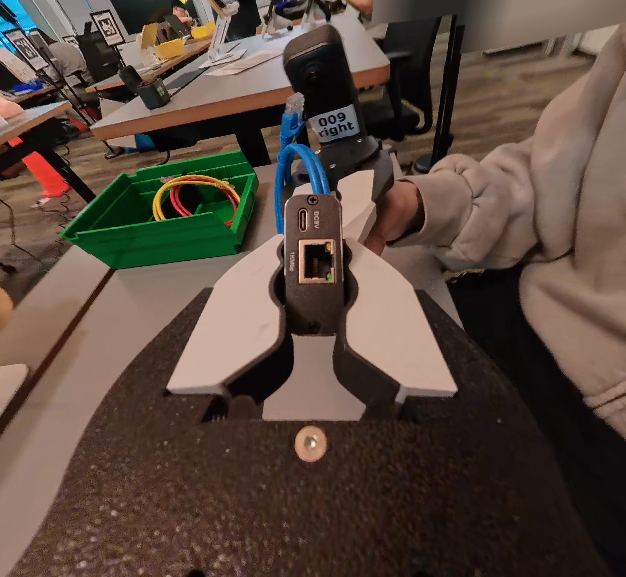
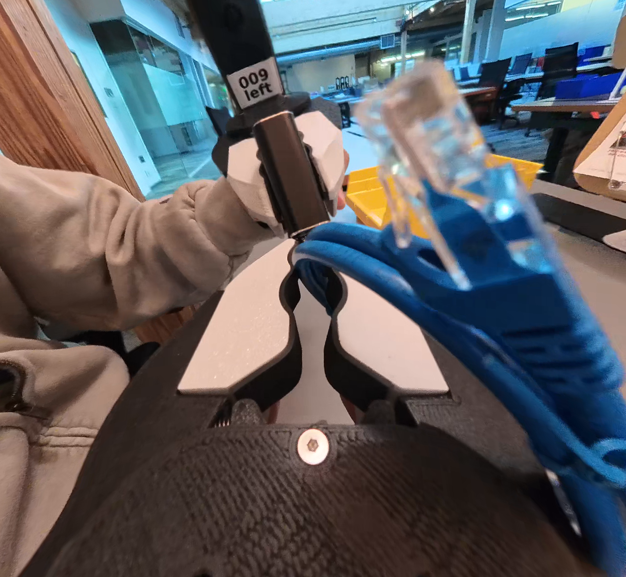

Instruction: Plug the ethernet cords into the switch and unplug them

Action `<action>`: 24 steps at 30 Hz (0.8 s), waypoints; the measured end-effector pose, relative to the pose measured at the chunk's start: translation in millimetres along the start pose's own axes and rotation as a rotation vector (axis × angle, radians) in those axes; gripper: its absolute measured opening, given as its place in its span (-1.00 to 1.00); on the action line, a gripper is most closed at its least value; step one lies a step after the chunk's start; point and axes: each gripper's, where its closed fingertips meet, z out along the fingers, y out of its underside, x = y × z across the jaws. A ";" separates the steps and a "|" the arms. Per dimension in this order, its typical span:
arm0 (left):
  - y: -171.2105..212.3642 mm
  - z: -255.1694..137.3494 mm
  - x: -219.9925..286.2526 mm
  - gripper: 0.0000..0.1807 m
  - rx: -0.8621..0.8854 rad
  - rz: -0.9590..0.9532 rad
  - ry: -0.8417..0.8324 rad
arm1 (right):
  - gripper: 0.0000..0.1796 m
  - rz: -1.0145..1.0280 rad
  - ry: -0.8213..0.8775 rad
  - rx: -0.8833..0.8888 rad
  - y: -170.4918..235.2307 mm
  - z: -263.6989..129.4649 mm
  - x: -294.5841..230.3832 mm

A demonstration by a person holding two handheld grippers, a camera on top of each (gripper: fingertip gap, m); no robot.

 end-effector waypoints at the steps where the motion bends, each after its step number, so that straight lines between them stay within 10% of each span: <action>1: 1.1 -0.7 1.3 -0.71 -0.022 0.032 -0.001 | -0.81 0.018 -0.017 0.015 0.4 1.0 -1.4; 24: 29.0 -6.4 -1.1 -0.71 -0.126 0.065 -0.013 | -0.84 0.151 -0.110 -0.019 19.4 11.2 5.4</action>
